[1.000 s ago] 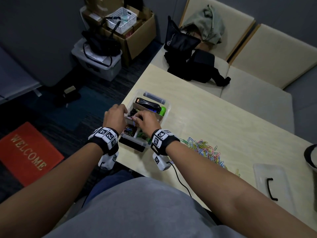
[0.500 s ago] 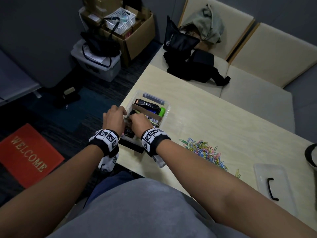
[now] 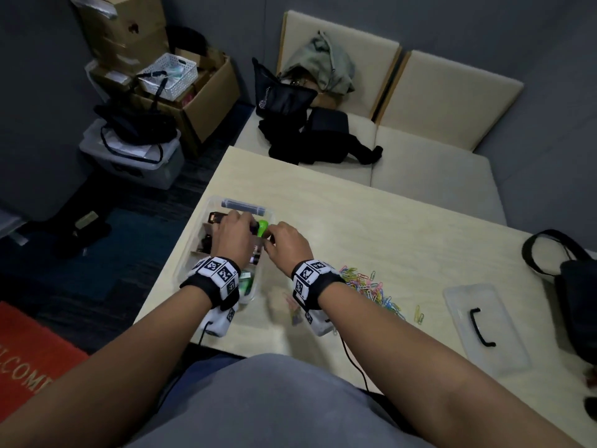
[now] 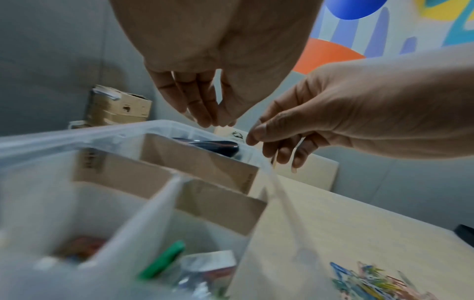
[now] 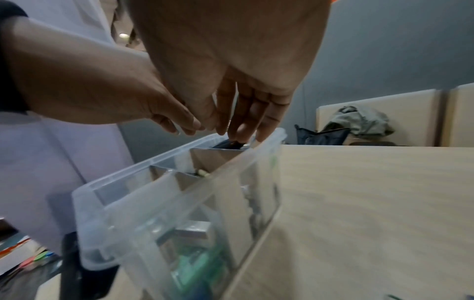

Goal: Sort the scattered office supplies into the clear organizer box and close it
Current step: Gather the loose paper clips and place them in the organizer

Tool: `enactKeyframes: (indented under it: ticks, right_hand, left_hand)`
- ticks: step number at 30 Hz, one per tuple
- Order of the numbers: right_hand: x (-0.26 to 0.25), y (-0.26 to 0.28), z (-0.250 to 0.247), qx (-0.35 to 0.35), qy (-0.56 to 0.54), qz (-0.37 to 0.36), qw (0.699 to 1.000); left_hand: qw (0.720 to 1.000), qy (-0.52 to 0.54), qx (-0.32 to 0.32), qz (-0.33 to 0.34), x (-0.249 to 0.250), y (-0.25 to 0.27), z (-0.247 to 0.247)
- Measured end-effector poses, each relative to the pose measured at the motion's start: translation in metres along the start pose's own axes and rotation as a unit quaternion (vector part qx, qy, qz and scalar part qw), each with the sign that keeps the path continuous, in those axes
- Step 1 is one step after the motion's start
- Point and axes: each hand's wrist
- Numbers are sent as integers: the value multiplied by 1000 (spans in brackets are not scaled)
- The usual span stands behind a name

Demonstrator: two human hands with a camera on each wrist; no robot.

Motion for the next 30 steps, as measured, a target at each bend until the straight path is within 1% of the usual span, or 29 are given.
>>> enactKeyframes:
  ticks: [4, 9, 13, 16, 19, 24, 27, 30]
  right_hand:
    - [39, 24, -16, 12, 2, 56, 998]
    - [84, 56, -37, 15, 23, 114, 993]
    - [120, 84, -48, 6, 35, 158, 987]
    - [148, 107, -52, -12, 40, 190, 981]
    - [175, 129, -50, -38, 49, 216, 975]
    - [208, 158, -41, -77, 53, 243, 966]
    - [223, 172, -35, -98, 43, 262, 959]
    - [236, 184, -30, -112, 50, 283, 951]
  left_hand:
    - [998, 6, -35, 53, 45, 1, 18]
    - [990, -19, -99, 103, 97, 9, 51]
    - [978, -80, -140, 132, 125, 18, 81]
    - [962, -137, -184, 145, 134, 23, 104]
    - [946, -189, -227, 137, 137, 28, 125]
    - [927, -221, -291, 87, 134, 37, 150]
    - [925, -218, -304, 71, 134, 41, 163]
    - [929, -212, -293, 83, 139, 45, 174]
Point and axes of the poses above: each hand's wrist, its own y-axis away from the middle knuckle, its own z-axis out of the palm, x = y × z, and after that the axes turned 9 degrees about -z, right-handed
